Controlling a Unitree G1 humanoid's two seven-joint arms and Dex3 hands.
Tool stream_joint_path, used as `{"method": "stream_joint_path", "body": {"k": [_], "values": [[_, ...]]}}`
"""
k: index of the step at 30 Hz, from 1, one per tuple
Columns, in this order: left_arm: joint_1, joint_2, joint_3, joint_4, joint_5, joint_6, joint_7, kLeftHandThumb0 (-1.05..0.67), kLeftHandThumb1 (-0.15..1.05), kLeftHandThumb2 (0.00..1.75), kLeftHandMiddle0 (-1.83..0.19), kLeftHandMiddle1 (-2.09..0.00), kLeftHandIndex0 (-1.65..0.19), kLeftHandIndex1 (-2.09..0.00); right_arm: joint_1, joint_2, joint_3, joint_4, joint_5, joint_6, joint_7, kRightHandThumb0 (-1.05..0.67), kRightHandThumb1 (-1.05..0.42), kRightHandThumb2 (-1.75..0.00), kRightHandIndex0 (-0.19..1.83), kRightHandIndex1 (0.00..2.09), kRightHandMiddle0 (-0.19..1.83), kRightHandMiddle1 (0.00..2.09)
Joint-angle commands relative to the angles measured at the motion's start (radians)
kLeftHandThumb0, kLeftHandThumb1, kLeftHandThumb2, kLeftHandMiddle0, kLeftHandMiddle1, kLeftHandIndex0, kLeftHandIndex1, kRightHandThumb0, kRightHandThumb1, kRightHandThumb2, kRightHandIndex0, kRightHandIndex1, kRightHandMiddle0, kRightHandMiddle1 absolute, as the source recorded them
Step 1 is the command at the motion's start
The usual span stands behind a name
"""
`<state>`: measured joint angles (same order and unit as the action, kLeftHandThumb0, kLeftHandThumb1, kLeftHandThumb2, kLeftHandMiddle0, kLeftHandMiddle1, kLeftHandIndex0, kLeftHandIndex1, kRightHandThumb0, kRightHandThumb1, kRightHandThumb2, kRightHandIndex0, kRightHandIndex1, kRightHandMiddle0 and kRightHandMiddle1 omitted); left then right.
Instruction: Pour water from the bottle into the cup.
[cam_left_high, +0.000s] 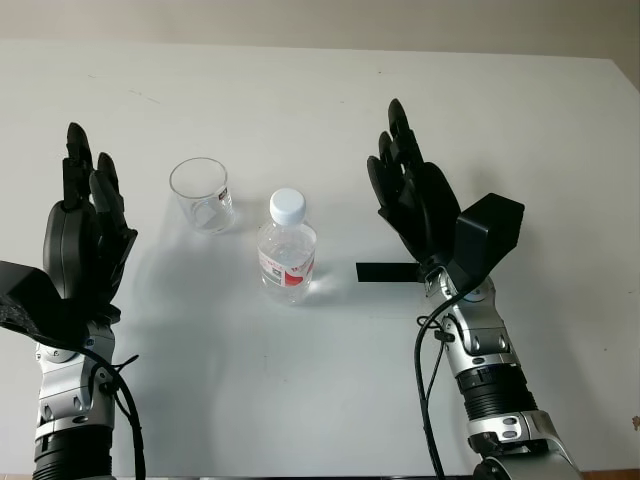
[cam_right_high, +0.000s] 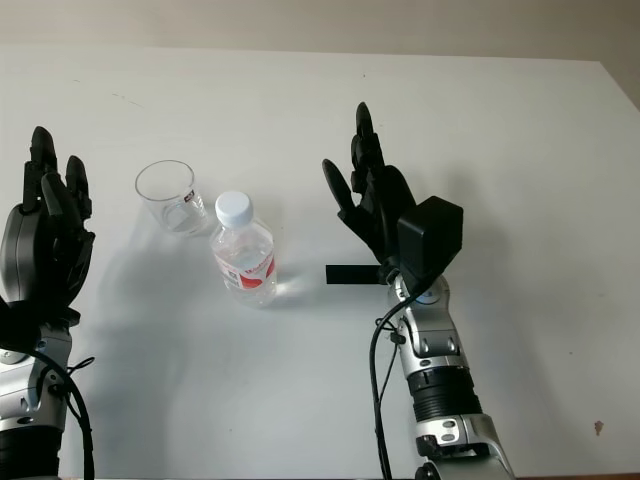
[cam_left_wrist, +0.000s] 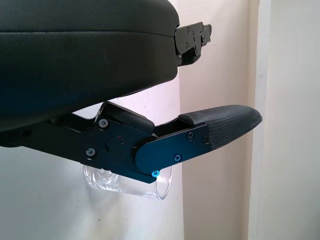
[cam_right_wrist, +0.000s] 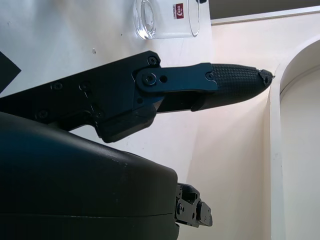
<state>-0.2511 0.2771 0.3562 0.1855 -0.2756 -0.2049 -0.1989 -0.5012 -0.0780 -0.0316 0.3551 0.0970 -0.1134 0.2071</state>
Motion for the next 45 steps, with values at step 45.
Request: {"method": "stream_joint_path", "body": {"k": [45], "values": [[-0.004, -0.031, -0.052, -0.057, 0.041, 0.039, 0.081, -0.82, 1.05, 0.62, 0.11, -0.05, 0.16, -0.05, -0.152, -0.131, 0.149, 0.215, 0.101, -0.021, 0.753, -0.82, -0.74, -0.05, 0.05, 0.25, -0.01, 0.32]]}}
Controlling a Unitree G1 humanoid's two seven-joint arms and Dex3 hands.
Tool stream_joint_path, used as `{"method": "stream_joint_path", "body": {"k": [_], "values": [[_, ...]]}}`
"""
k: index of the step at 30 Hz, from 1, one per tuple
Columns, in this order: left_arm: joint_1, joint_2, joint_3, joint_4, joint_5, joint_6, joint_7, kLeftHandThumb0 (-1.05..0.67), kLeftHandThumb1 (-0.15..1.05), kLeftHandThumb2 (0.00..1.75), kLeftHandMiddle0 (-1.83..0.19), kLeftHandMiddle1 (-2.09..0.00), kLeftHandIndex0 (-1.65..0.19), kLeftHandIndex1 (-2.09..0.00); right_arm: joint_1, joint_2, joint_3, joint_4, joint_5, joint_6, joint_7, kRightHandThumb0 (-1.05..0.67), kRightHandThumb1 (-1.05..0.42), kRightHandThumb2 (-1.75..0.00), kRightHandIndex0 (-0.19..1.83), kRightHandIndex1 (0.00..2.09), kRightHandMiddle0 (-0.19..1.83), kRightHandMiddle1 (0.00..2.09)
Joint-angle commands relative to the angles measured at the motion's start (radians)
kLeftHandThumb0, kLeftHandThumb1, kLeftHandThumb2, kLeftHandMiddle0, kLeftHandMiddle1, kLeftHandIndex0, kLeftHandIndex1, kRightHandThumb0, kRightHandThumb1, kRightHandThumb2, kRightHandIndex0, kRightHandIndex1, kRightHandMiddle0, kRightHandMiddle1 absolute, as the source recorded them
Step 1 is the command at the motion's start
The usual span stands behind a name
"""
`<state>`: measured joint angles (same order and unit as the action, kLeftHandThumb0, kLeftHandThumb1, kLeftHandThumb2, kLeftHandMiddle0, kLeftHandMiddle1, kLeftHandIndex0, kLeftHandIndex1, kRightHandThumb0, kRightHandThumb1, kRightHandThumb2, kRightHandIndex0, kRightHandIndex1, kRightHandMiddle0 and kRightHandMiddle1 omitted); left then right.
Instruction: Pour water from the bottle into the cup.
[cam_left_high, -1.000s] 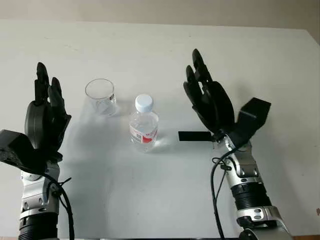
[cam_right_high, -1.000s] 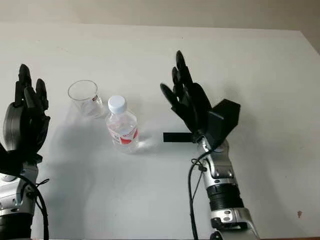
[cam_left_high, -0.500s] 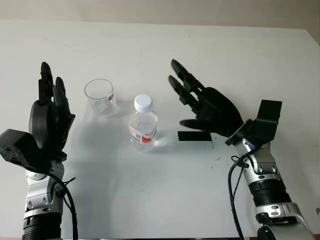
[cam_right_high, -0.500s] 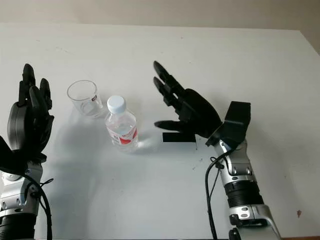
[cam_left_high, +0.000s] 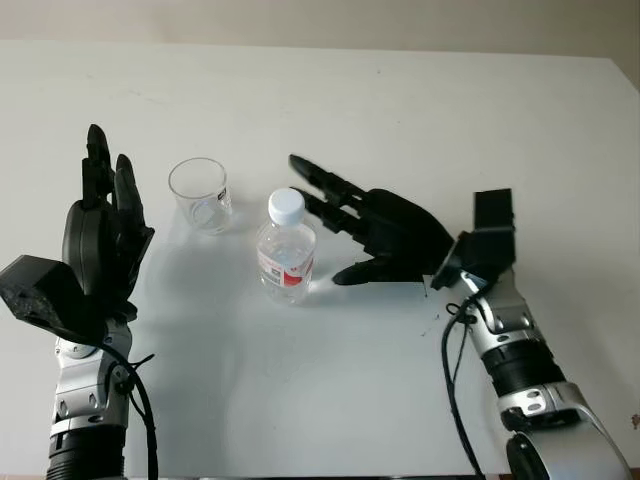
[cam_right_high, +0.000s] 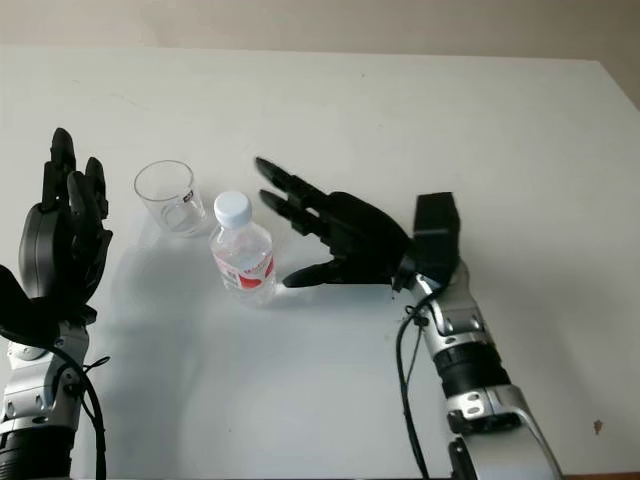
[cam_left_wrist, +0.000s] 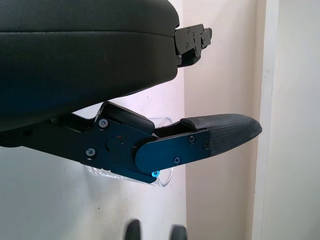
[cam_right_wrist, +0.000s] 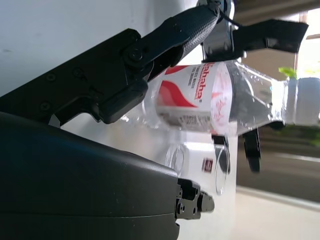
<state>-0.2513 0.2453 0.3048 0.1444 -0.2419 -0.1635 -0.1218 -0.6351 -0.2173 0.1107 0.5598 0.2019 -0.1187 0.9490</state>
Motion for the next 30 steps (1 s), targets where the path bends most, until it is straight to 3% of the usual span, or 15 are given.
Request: {"method": "stream_joint_path", "body": {"k": [1, 3, 9, 28, 30], "values": [[-0.004, 0.002, -0.001, -0.015, 0.008, -0.003, 0.004, -0.82, 1.05, 0.62, 0.11, -0.05, 0.16, -0.05, -0.024, 0.014, 0.010, 0.020, -0.007, -0.020, 0.016, -0.82, -0.74, -0.05, 0.00, 0.44, -0.10, 0.60], [-0.004, 0.002, -0.002, -0.014, 0.012, -0.004, 0.004, -0.82, 1.05, 0.62, 0.11, -0.05, 0.16, -0.05, -0.040, 0.025, 0.019, 0.042, -0.011, -0.014, 0.031, -0.82, -0.73, -0.05, -0.15, 0.83, -0.17, 0.86], [-0.001, -0.002, 0.003, -0.010, -0.002, -0.009, -0.005, -0.81, 1.05, 0.62, 0.11, -0.05, 0.15, -0.05, -0.088, 0.064, 0.036, 0.133, -0.021, -0.008, 0.073, -0.84, -0.71, -0.05, -0.19, 1.08, -0.19, 1.08], [0.002, -0.005, 0.002, -0.014, -0.006, 0.000, -0.002, -0.80, 1.05, 0.61, 0.12, -0.05, 0.15, -0.05, -0.161, 0.114, 0.041, 0.260, -0.047, 0.022, 0.128, -0.78, -0.67, -0.05, -0.19, 1.24, -0.19, 1.15], [0.002, -0.005, 0.002, -0.015, -0.003, -0.002, 0.000, -0.81, 1.05, 0.62, 0.11, -0.05, 0.15, -0.05, -0.171, 0.125, 0.042, 0.284, -0.051, 0.017, 0.130, -0.79, -0.67, -0.05, -0.19, 1.28, -0.19, 1.27]]}}
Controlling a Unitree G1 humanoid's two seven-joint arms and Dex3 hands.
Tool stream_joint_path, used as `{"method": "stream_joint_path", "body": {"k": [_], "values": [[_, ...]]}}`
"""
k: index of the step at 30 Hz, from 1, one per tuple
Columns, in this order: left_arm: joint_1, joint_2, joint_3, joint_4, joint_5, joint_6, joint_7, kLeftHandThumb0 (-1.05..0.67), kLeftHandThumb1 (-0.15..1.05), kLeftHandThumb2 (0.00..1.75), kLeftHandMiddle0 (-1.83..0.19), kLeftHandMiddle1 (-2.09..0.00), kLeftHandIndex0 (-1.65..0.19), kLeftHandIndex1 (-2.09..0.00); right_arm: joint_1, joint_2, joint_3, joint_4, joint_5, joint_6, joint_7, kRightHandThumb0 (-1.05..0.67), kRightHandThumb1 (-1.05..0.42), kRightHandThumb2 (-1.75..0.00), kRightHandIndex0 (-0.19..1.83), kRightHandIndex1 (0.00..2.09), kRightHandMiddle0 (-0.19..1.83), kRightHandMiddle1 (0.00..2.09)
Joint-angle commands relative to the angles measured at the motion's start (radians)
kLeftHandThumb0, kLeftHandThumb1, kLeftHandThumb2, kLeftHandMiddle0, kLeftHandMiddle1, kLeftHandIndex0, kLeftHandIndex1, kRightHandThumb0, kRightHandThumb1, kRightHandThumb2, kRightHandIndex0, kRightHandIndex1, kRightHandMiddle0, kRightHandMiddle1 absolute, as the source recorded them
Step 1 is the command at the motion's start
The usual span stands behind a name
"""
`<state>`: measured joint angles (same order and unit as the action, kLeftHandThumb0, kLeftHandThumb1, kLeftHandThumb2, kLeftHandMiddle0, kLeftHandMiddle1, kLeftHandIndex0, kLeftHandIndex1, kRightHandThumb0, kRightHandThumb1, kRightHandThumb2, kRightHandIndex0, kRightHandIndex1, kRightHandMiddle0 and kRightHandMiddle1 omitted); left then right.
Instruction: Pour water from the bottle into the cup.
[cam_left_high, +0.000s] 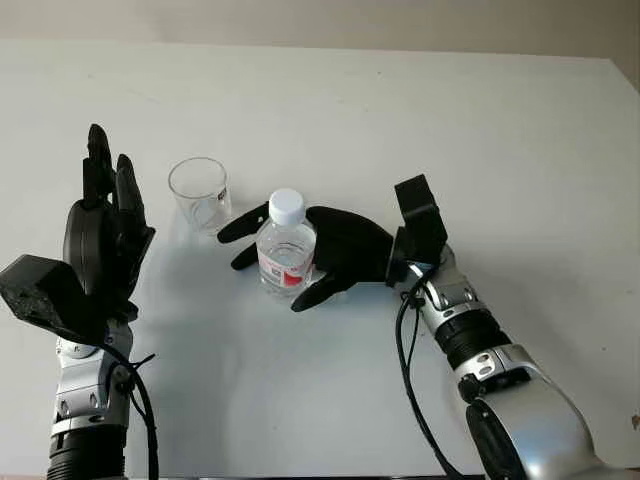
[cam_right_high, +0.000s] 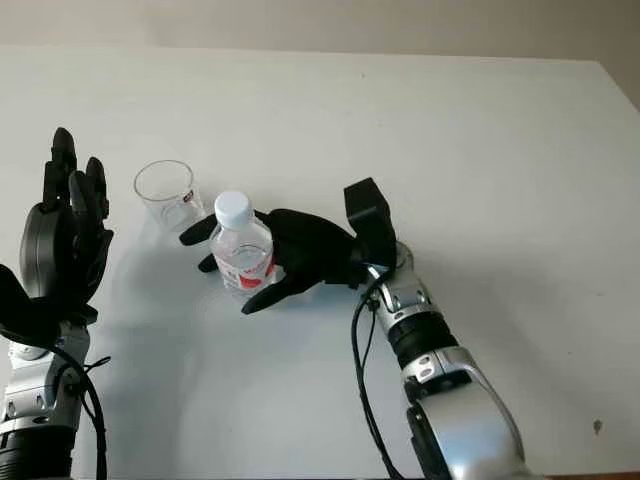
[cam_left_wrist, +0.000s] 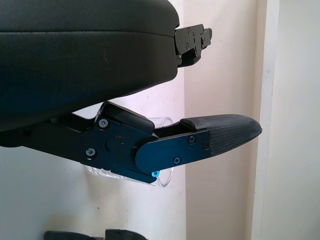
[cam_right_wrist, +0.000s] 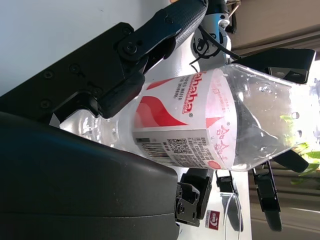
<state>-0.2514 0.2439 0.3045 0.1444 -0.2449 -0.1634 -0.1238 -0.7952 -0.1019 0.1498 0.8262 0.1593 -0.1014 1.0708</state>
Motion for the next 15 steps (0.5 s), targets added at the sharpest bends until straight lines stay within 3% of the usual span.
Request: {"method": "stream_joint_path", "body": {"k": [1, 3, 7, 10, 13, 15], "values": [[0.002, -0.003, 0.002, -0.015, 0.000, -0.002, 0.002, -0.81, 1.05, 0.62, 0.11, -0.05, 0.15, -0.06, -0.015, 0.014, 0.002, 0.027, -0.009, -0.001, 0.011, -0.77, -0.66, -0.05, -0.19, 1.31, -0.19, 1.35], [0.003, -0.005, 0.002, -0.016, -0.001, -0.002, 0.004, -0.81, 1.05, 0.62, 0.12, -0.05, 0.15, -0.06, -0.019, 0.024, 0.001, 0.045, -0.014, -0.008, 0.003, -0.75, -0.65, -0.05, -0.19, 1.42, -0.19, 1.51], [0.003, -0.007, 0.001, -0.018, -0.002, 0.000, 0.006, -0.80, 1.05, 0.62, 0.12, -0.05, 0.15, -0.06, -0.025, 0.044, -0.002, 0.067, -0.021, -0.010, -0.006, -0.60, -0.61, -0.05, 0.04, 1.77, 0.00, 1.91], [0.003, -0.007, 0.001, -0.019, 0.001, 0.000, 0.010, -0.80, 1.05, 0.62, 0.11, -0.06, 0.14, -0.06, -0.028, 0.057, -0.004, 0.079, -0.027, -0.015, -0.009, -0.48, -0.62, -0.05, 0.32, 2.05, 0.36, 2.07], [0.003, -0.009, 0.002, -0.020, -0.001, 0.000, 0.013, -0.80, 1.05, 0.61, 0.11, -0.06, 0.15, -0.06, -0.020, 0.064, 0.008, 0.074, -0.057, -0.052, -0.037, -0.41, -0.64, -0.06, 0.66, 2.09, 0.66, 2.09], [0.004, -0.009, 0.003, -0.020, -0.001, -0.003, 0.015, -0.80, 1.05, 0.61, 0.11, -0.05, 0.15, -0.05, -0.010, 0.069, 0.018, 0.062, -0.078, -0.072, -0.057, -0.29, -0.68, -0.07, 1.16, 2.09, 1.07, 2.09]]}}
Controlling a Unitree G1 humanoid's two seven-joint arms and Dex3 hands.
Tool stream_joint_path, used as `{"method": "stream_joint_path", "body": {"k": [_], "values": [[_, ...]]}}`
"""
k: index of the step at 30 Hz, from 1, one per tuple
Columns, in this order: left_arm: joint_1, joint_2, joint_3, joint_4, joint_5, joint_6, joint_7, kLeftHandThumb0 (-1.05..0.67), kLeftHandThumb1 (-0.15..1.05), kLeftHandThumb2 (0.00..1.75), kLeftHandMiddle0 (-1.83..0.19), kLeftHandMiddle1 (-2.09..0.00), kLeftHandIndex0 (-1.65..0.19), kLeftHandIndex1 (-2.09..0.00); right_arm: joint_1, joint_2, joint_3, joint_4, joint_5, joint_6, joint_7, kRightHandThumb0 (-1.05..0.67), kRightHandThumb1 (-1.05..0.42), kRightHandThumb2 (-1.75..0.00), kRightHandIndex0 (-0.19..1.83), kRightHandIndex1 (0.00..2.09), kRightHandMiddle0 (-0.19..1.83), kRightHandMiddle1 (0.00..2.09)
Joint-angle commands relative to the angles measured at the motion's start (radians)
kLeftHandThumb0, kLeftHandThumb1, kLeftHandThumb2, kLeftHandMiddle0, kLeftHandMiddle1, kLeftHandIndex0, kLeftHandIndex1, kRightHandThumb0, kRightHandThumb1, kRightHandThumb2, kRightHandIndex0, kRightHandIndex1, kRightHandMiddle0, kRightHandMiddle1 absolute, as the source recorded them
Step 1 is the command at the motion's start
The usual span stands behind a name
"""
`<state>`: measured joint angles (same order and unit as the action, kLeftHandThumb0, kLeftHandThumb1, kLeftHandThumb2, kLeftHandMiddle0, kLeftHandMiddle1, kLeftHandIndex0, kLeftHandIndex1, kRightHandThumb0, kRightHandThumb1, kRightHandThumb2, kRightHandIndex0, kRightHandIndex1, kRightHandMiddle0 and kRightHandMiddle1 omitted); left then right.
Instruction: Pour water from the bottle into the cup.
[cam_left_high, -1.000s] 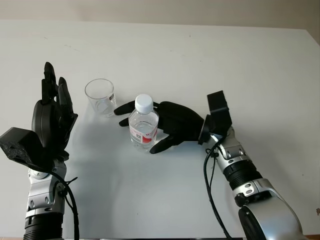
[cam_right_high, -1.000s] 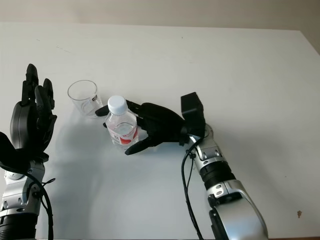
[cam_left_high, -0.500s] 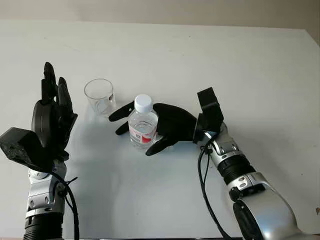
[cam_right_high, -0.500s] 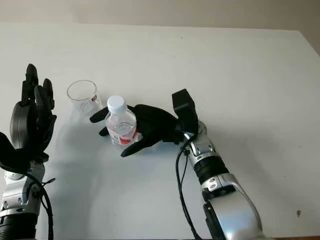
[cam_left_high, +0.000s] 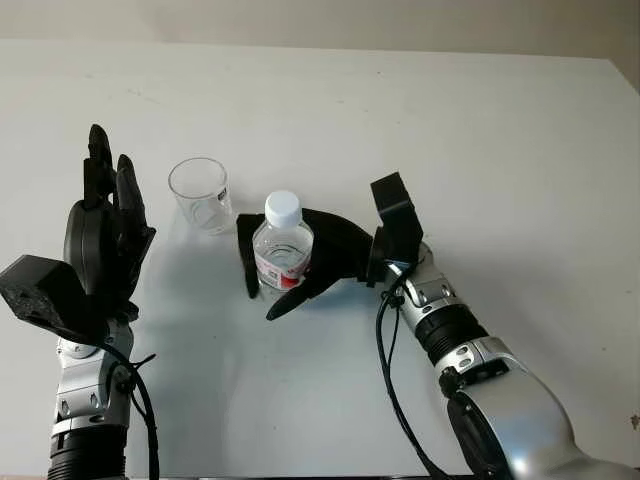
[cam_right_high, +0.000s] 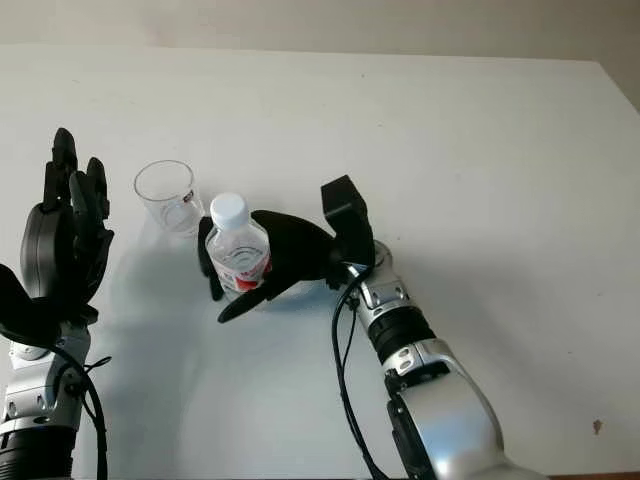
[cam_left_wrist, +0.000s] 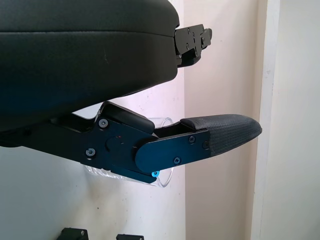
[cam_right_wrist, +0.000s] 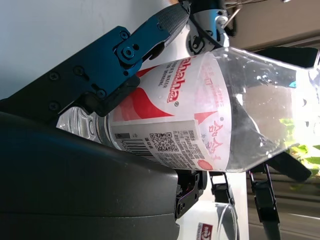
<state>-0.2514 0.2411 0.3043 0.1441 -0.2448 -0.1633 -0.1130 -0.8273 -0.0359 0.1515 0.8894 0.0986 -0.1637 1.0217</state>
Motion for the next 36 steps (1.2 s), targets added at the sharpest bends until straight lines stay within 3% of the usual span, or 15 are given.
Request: {"method": "stream_joint_path", "body": {"k": [1, 4, 8, 12, 16, 21, 22, 23, 25, 28, 31, 33, 36], "values": [[0.004, -0.007, 0.003, -0.020, 0.000, -0.004, 0.005, -0.80, 1.05, 0.60, 0.11, -0.05, 0.15, -0.05, 0.025, 0.004, 0.019, -0.005, -0.025, -0.016, -0.014, -0.25, -0.69, -0.07, 1.32, 2.09, 1.21, 2.09], [0.004, -0.006, 0.003, -0.020, 0.001, -0.006, 0.006, -0.80, 1.05, 0.60, 0.11, -0.05, 0.15, -0.05, 0.041, 0.007, 0.028, -0.021, -0.046, -0.054, -0.039, -0.21, -0.74, -0.08, 1.66, 2.09, 1.56, 2.09], [0.005, -0.005, 0.006, -0.015, -0.003, -0.012, 0.001, -0.80, 1.05, 0.60, 0.11, -0.05, 0.15, -0.05, 0.071, 0.007, 0.031, -0.058, -0.062, -0.098, -0.086, -0.25, -0.81, -0.09, 1.82, 2.09, 1.79, 2.09], [0.005, -0.004, 0.008, -0.012, -0.008, -0.010, -0.004, -0.80, 1.05, 0.61, 0.12, -0.05, 0.15, -0.05, 0.089, 0.007, 0.035, -0.077, -0.080, -0.142, -0.142, -0.27, -0.87, -0.10, 1.83, 2.09, 1.83, 2.09], [0.005, -0.004, 0.008, -0.011, -0.006, -0.010, 0.000, -0.80, 1.05, 0.60, 0.11, -0.05, 0.14, -0.06, 0.093, 0.017, 0.017, -0.082, -0.088, -0.141, -0.252, -0.09, -1.00, -0.16, 1.83, 2.09, 1.83, 2.09], [0.006, -0.002, 0.007, -0.015, -0.002, -0.006, 0.004, -0.80, 1.05, 0.61, 0.11, -0.05, 0.15, -0.05, 0.015, 0.019, -0.043, -0.030, -0.063, -0.144, -0.357, -0.05, -1.04, -0.21, 1.83, 2.09, 1.83, 2.09], [0.006, -0.001, 0.007, -0.013, -0.001, -0.009, 0.003, -0.80, 1.05, 0.61, 0.11, -0.06, 0.14, -0.06, -0.013, 0.018, -0.057, -0.009, -0.063, -0.155, -0.387, -0.04, -1.01, -0.26, 1.83, 2.09, 1.83, 2.09], [0.006, 0.000, 0.008, -0.011, -0.001, -0.011, 0.003, -0.80, 1.05, 0.61, 0.11, -0.05, 0.14, -0.06, -0.041, 0.015, -0.071, 0.013, -0.066, -0.163, -0.422, -0.04, -0.88, -0.54, 1.83, 2.09, 1.83, 2.09], [0.006, 0.001, 0.009, -0.009, 0.000, -0.011, 0.003, -0.81, 1.05, 0.61, 0.12, -0.05, 0.15, -0.05, -0.098, 0.002, -0.084, 0.050, -0.087, -0.160, -0.502, -0.04, -0.77, -0.84, 1.83, 2.09, 1.83, 2.09], [0.008, 0.000, 0.011, -0.009, -0.004, -0.011, 0.004, -0.80, 1.05, 0.61, 0.12, -0.05, 0.15, -0.05, -0.182, -0.038, -0.083, 0.120, -0.138, -0.186, -0.584, -0.02, -0.76, -0.93, 1.83, 2.09, 1.83, 2.09], [0.008, -0.001, 0.012, -0.009, -0.006, -0.007, 0.003, -0.80, 1.05, 0.61, 0.11, -0.06, 0.14, -0.06, -0.256, -0.069, -0.072, 0.191, -0.195, -0.213, -0.664, -0.02, -0.86, -0.69, 1.74, 2.09, 1.81, 2.09], [0.006, 0.000, 0.013, -0.005, -0.006, -0.009, 0.001, -0.79, 1.05, 0.62, 0.11, -0.06, 0.15, -0.05, -0.300, -0.076, -0.063, 0.229, -0.233, -0.216, -0.728, -0.05, -0.99, -0.39, 1.44, 2.09, 1.56, 2.09], [0.001, 0.000, 0.013, -0.002, -0.007, -0.010, -0.003, -0.79, 1.05, 0.61, 0.11, -0.05, 0.15, -0.05, -0.359, -0.075, -0.044, 0.279, -0.291, -0.206, -0.831, -0.08, -1.04, -0.26, 1.24, 2.09, 1.37, 2.09]]}}
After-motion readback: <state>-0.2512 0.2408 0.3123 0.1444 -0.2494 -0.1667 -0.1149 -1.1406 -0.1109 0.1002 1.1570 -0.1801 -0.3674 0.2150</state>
